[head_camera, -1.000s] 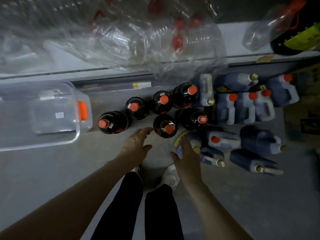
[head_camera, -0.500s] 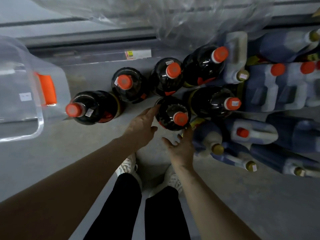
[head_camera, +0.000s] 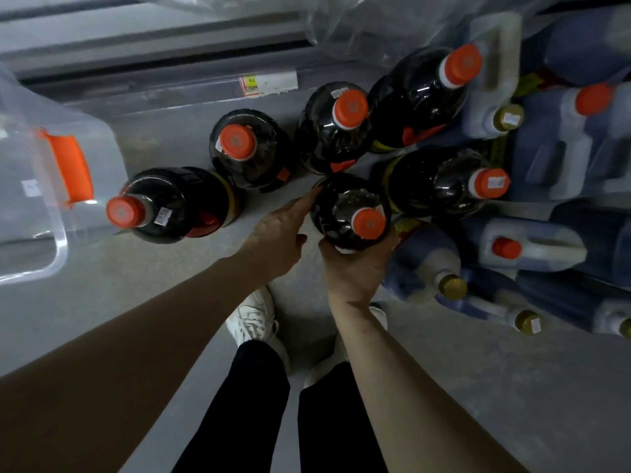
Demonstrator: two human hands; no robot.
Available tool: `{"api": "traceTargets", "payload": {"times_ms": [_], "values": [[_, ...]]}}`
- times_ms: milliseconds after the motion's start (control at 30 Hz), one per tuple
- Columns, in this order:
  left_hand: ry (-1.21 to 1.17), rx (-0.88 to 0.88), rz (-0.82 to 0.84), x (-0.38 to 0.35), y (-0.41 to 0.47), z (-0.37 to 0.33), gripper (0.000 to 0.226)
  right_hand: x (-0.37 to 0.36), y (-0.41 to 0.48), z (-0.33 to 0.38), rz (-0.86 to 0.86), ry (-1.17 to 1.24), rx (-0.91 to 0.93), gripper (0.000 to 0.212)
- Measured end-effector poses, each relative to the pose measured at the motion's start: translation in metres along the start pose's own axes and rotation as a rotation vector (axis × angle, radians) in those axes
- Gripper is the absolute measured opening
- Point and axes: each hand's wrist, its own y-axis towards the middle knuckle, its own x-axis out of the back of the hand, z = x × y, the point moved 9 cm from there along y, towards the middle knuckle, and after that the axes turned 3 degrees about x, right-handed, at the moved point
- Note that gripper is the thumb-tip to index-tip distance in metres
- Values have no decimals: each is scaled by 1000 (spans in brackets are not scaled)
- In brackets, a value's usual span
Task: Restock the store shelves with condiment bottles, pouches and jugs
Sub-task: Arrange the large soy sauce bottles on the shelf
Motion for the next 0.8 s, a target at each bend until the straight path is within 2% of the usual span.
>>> {"api": "traceTargets", "payload": {"times_ms": [167, 367, 467, 567, 633, 733, 800], "values": [[14, -13, 37, -3, -3, 5, 98, -8, 8, -14, 321, 28, -43, 88], [-10, -138, -4, 2, -8, 2, 111, -15, 15, 0, 661, 13, 131, 90], [5, -206, 2, 5, -5, 2, 114, -10, 10, -10, 582, 8, 69, 92], [0, -277, 24, 5, 4, -4, 111, -8, -3, -36, 560, 79, -91, 82], [20, -307, 34, 5, 9, -6, 110, -5, -8, -35, 550, 53, -36, 74], [76, -314, 13, 7, 11, -5, 111, -1, -8, -19, 486, -82, 187, 56], [90, -287, -14, 8, 8, -5, 113, -2, -8, -15, 500, -153, 226, 48]]}}
